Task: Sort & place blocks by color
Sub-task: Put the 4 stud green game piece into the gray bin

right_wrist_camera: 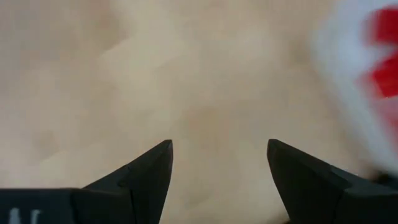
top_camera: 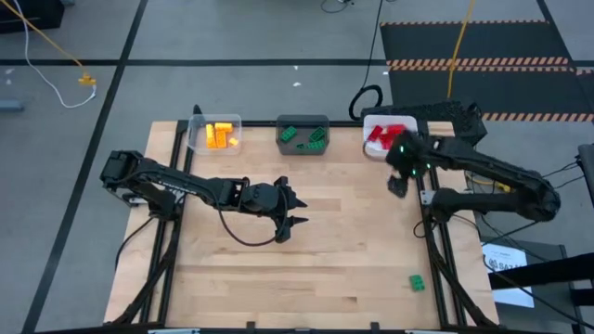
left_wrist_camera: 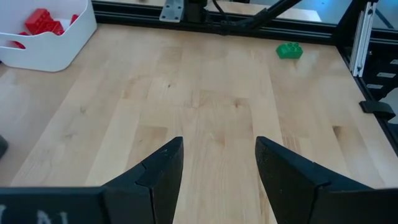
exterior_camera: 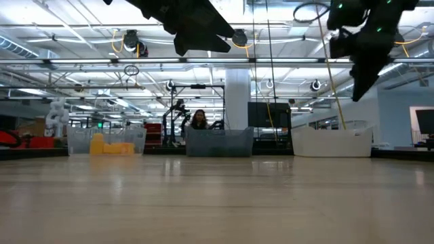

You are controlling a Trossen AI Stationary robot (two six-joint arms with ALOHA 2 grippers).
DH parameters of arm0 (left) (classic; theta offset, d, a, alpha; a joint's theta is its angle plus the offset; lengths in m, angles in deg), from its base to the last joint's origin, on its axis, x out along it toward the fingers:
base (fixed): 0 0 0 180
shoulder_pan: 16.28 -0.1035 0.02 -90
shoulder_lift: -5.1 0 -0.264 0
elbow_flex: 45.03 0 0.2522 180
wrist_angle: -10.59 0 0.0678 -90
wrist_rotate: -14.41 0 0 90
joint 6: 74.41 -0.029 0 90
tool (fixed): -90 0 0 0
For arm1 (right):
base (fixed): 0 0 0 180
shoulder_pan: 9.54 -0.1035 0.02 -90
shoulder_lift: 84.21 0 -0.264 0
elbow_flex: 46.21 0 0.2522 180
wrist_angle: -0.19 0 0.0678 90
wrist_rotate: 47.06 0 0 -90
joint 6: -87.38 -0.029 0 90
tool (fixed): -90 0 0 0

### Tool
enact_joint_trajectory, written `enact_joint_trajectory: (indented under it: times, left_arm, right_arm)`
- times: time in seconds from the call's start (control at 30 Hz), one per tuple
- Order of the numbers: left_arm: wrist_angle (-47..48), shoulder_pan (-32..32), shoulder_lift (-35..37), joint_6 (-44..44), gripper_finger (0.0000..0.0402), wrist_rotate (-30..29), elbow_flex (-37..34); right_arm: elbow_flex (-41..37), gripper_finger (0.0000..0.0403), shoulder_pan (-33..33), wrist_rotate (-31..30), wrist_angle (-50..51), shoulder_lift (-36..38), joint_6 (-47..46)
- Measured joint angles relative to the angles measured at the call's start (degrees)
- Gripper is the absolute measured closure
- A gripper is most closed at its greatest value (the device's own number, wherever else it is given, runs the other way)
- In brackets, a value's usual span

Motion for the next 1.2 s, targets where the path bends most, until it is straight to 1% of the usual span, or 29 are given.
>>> enact_joint_trajectory:
  times: [0.1,0.2,0.3,0.43,0.57,0.77,0.87,0.97,1.1,1.2]
  left_arm:
    - [-0.02,0.0,0.0,0.06,0.0201,0.0,0.0]
    - [-0.07,0.0,0.0,0.39,0.0201,0.0,0.0]
    - [-0.07,0.0,0.0,0.45,0.0201,0.0,0.0]
    - [-0.06,0.0,0.0,0.46,0.0201,0.0,0.0]
    - [0.0,0.0,0.0,0.63,0.0201,0.0,0.0]
    - [0.33,0.46,0.0,1.07,0.0201,0.0,0.0]
    - [0.38,0.48,0.0,1.09,0.0201,0.0,0.0]
    - [0.4,0.48,0.0,1.09,0.0201,0.0,0.01]
    - [0.42,0.48,0.0,1.11,0.0201,0.0,0.0]
    - [0.4,0.48,0.0,1.16,0.0201,0.0,0.01]
  right_arm:
    - [0.0,0.0152,-9.29,4.1,2.45,1.1,-7.77]
    - [0.0,0.0152,-20.02,4.78,1.42,0.72,-14.67]
    - [0.0,0.0152,-30.73,5.51,-2.63,-1.2,-19.2]
    - [0.02,0.0152,-43.34,5.54,-9.09,-5.98,-25.28]
    - [0.02,0.0152,-53.98,6.03,-10.19,-12.67,-30.4]
    - [0.04,0.0152,-68.3,12.81,-11.45,-21.75,-36.06]
    - [0.04,0.0152,-75.04,15.37,-12.75,-25.02,-35.91]
    - [0.04,0.0152,-80.03,17.71,-13.27,-26.86,-35.47]
    - [0.04,0.0152,-83.39,16.71,-12.36,-27.65,-34.98]
    - [0.04,0.0152,-84.64,14.01,-12.79,-27.71,-35.78]
